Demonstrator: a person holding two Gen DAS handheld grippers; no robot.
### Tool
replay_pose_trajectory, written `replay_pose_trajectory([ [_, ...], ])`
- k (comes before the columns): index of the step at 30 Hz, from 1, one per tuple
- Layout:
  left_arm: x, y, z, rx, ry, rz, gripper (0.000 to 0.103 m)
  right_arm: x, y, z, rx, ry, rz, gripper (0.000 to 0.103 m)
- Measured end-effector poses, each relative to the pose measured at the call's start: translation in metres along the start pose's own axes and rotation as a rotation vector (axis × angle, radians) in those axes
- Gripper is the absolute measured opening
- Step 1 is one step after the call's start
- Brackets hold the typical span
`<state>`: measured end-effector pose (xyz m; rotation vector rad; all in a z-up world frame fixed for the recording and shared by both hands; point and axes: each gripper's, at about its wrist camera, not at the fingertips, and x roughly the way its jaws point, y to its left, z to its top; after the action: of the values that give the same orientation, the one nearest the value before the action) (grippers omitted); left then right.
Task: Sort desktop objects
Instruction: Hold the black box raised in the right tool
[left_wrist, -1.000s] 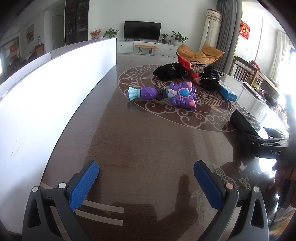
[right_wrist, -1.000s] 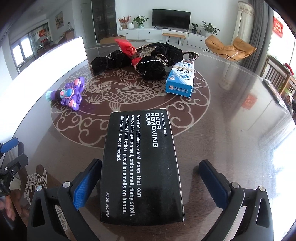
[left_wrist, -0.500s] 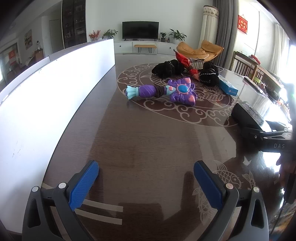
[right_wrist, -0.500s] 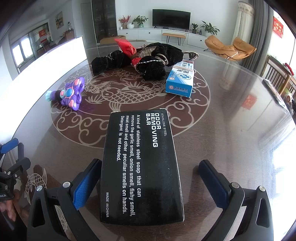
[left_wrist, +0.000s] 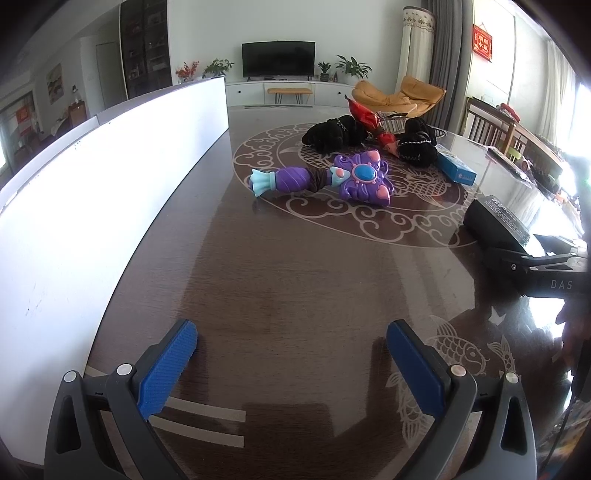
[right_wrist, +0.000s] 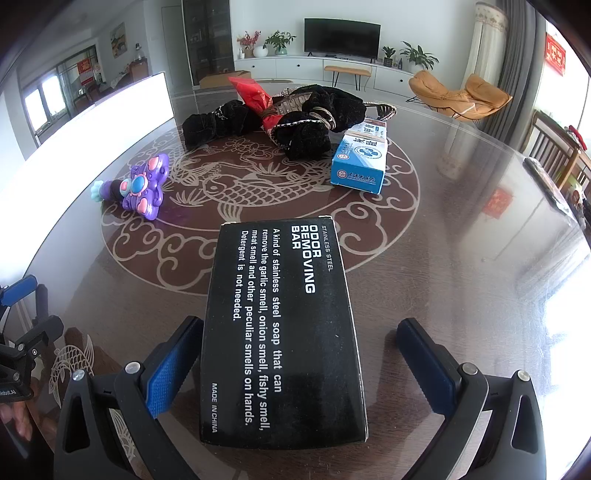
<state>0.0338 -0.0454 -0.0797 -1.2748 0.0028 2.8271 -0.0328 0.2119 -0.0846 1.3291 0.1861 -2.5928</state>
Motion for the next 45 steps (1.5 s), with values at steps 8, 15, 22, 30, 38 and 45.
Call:
replay_pose_trajectory([
  [8, 0.0003, -0.0016, -0.0002, 0.011, 0.002, 0.010, 0.103, -0.0001, -0.0001, -0.0001, 0.000, 0.000, 0.000, 0.103],
  [15, 0.0004, -0.0018, -0.0002, 0.011, 0.002, 0.010, 0.103, -0.0002, -0.0002, -0.0001, 0.000, 0.000, 0.000, 0.103],
  [22, 0.0003, -0.0019, -0.0002, 0.011, 0.002, 0.010, 0.103, -0.0002, -0.0001, -0.0001, 0.000, 0.000, 0.000, 0.103],
  [30, 0.0006, -0.0021, -0.0002, 0.011, 0.002, 0.010, 0.103, 0.0000, -0.0001, -0.0001, 0.000, 0.000, 0.000, 0.103],
  [38, 0.0009, -0.0024, -0.0002, 0.011, 0.001, 0.010, 0.103, 0.0000, -0.0002, 0.0000, 0.000, 0.000, 0.000, 0.103],
  [45, 0.0010, -0.0024, -0.0004, 0.011, 0.001, 0.010, 0.103, -0.0001, -0.0002, 0.0000, 0.000, 0.000, 0.000, 0.103],
])
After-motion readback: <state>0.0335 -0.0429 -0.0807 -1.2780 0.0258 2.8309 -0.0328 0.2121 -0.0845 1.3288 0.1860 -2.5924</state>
